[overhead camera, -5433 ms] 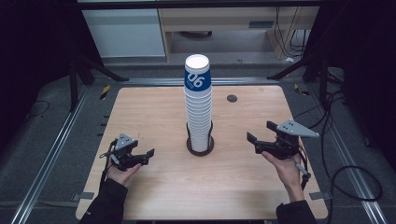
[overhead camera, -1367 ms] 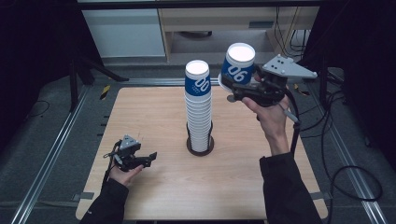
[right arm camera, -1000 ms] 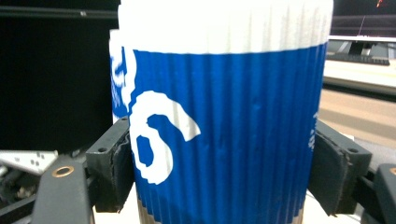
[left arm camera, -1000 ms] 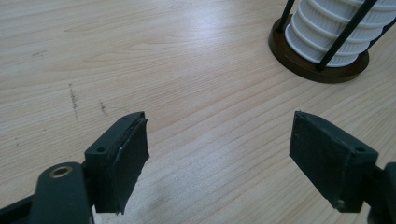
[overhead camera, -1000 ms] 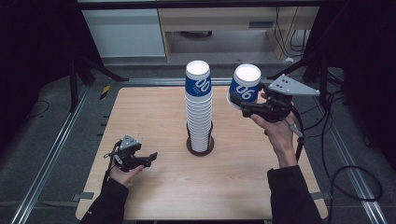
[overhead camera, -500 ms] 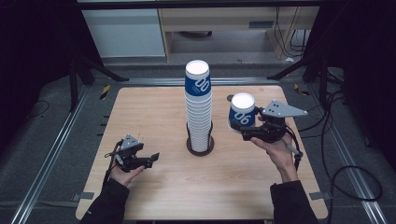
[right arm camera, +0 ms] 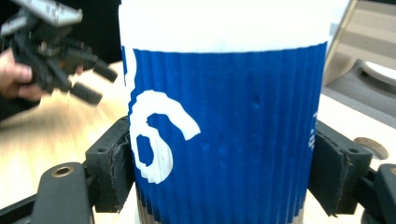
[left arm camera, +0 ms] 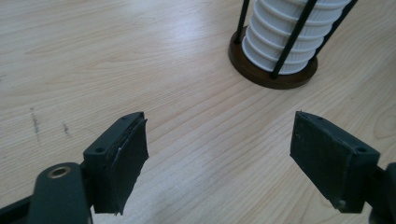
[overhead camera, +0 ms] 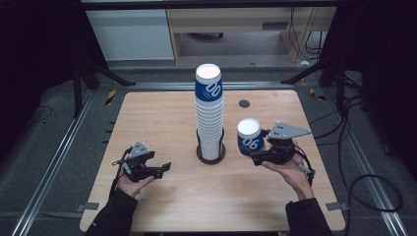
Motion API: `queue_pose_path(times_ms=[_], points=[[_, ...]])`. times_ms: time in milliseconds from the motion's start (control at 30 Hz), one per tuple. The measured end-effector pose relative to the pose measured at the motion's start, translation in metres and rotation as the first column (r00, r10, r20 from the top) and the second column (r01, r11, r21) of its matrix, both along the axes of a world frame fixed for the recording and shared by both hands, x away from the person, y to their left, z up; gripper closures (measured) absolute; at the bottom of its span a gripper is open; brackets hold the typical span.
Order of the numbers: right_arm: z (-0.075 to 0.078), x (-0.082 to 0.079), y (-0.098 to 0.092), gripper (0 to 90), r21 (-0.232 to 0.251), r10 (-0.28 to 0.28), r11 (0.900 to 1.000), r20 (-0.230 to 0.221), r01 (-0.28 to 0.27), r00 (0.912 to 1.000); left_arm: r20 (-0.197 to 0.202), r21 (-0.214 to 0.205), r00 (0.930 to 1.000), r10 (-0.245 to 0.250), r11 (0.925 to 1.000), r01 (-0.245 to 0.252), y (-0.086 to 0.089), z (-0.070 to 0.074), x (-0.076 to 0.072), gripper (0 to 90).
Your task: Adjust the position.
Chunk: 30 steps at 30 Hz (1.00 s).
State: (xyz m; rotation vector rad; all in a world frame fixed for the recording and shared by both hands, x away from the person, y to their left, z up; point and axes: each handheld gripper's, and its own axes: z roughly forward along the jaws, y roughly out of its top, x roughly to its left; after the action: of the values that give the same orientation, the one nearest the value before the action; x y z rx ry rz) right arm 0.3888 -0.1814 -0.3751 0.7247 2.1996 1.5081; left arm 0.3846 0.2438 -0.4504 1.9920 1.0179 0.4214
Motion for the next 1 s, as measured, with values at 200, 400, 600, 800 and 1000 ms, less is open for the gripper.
queue_pose_path(times_ms=[200, 400, 600, 800, 1000], points=[[-0.017, -0.001, 0.008, 21.1, -0.069, 0.059, 0.9957, -0.031, -0.061, 0.9978, -0.002, -0.005, 0.9993, -0.036, 0.9993, 0.036, -0.006, 0.004, -0.004, 18.3], [-0.022, -0.003, 0.021, 21.0, -0.108, 0.128, 0.9856, -0.024, -0.13, 0.9915, -0.004, -0.007, 0.9975, -0.071, 0.9975, 0.071, -0.013, 0.009, -0.007, 18.3], [-0.03, -0.002, 0.032, 21.1, -0.149, 0.178, 0.9718, -0.043, -0.183, 0.9831, -0.005, -0.019, 0.9936, -0.113, 0.9935, 0.113, -0.019, 0.013, -0.011, 18.1], [-0.046, -0.001, 0.054, 21.1, -0.226, 0.263, 0.9351, -0.075, -0.273, 0.9619, -0.006, -0.027, 0.989, -0.148, 0.9886, 0.148, -0.024, 0.018, -0.014, 17.9], [-0.055, -0.001, 0.067, 21.1, -0.267, 0.317, 0.9044, -0.099, -0.332, 0.9431, -0.007, -0.035, 0.9792, -0.203, 0.9786, 0.203, -0.032, 0.021, -0.019, 17.9]])
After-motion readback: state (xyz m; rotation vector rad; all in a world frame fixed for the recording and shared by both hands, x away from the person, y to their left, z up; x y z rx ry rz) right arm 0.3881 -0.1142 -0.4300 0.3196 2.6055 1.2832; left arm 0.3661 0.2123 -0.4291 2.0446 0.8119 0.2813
